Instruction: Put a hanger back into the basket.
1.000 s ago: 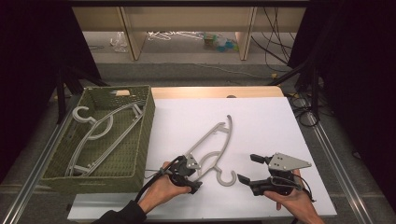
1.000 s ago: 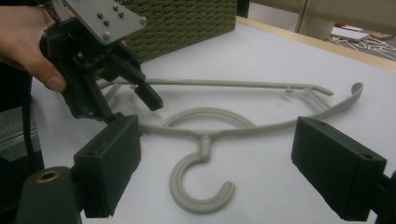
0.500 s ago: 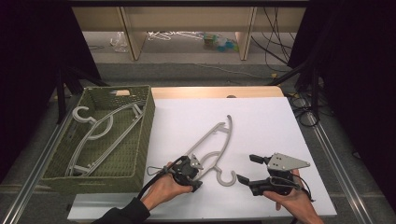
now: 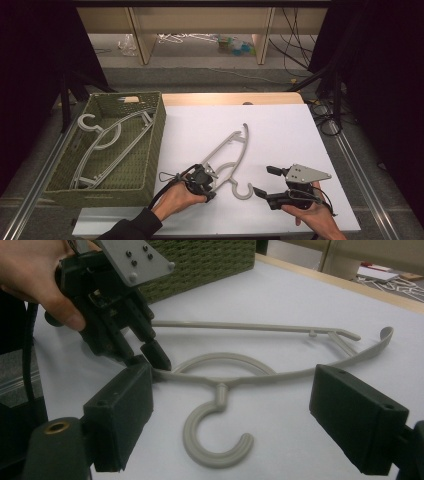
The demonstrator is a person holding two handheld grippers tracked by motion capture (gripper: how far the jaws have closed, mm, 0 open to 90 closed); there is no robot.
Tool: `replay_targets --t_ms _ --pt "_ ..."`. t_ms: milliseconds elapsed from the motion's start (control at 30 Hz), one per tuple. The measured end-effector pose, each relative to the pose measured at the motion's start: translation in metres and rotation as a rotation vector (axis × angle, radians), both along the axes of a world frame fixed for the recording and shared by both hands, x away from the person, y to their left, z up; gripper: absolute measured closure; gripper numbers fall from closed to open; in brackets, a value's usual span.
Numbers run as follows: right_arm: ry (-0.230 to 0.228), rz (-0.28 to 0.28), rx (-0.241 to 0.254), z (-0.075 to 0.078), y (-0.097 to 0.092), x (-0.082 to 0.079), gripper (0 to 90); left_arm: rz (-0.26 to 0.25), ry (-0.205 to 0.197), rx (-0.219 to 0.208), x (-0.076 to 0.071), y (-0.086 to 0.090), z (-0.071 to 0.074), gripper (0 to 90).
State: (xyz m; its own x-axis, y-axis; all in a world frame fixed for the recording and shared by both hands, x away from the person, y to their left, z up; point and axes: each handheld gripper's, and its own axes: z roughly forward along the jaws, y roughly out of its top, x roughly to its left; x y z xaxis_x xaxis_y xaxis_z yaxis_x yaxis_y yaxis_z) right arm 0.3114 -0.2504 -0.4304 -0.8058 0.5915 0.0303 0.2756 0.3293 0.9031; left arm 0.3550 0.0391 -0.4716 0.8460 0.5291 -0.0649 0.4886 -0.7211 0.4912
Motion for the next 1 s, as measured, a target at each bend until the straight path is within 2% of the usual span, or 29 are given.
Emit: replay_targets --t_ms 100,133,167,200,300,433,467,567,633,767,800,867,967,1000 --pt "-0.002 -0.003 0.003 0.0 0.0 0.0 18.9 -0.038 -0.008 0.046 0.001 -0.001 0.002 70.6" --pt "0.002 0.004 0.003 0.0 0.001 0.001 18.9 -0.031 -0.017 0.044 -0.001 -0.003 0.001 70.9" --pt "0.003 0.002 0.0 0.0 0.001 0.001 19.0 -0.045 -0.032 0.058 -0.002 -0.004 0.002 71.5" --pt "-0.001 0.003 -0.002 0.0 0.001 0.001 19.3 -0.048 -0.036 0.059 -0.002 -0.004 0.002 72.4" --pt "-0.003 0.004 -0.013 0.002 0.001 0.0 19.5 -0.042 -0.026 0.024 -0.001 -0.001 0.001 78.2" --pt "-0.006 0.004 0.002 0.001 0.001 0.001 19.6 -0.057 -0.044 0.026 -0.002 -0.001 0.001 79.2" --pt "-0.005 0.003 0.003 0.001 0.001 0.001 19.6 -0.072 -0.041 0.035 -0.002 0.0 0.002 80.1" --pt "-0.014 0.007 0.008 0.0 0.001 0.002 19.6 -0.092 -0.029 0.025 -0.003 0.001 0.003 80.9" --pt "-0.007 0.006 0.0 0.0 0.0 0.002 19.6 -0.103 -0.034 0.022 -0.005 0.002 0.006 80.9" --pt "0.001 0.011 -0.001 0.0 -0.001 0.003 20.1 -0.109 -0.04 -0.033 -0.009 0.006 0.017 81.0" --pt "-0.004 0.006 -0.003 0.0 -0.002 0.004 20.6 -0.109 -0.04 -0.033 -0.009 0.006 0.017 81.1" --pt "-0.004 0.003 -0.023 0.0 -0.004 0.005 22.2 -0.122 -0.035 -0.073 -0.01 0.017 0.03 81.2" --pt "-0.019 -0.005 -0.028 -0.002 -0.008 0.012 24.9 -0.124 -0.039 -0.099 -0.009 0.027 0.036 81.3" --pt "-0.026 -0.01 -0.043 -0.003 -0.011 0.016 26.0 -0.113 -0.029 -0.108 -0.009 0.029 0.037 81.4"
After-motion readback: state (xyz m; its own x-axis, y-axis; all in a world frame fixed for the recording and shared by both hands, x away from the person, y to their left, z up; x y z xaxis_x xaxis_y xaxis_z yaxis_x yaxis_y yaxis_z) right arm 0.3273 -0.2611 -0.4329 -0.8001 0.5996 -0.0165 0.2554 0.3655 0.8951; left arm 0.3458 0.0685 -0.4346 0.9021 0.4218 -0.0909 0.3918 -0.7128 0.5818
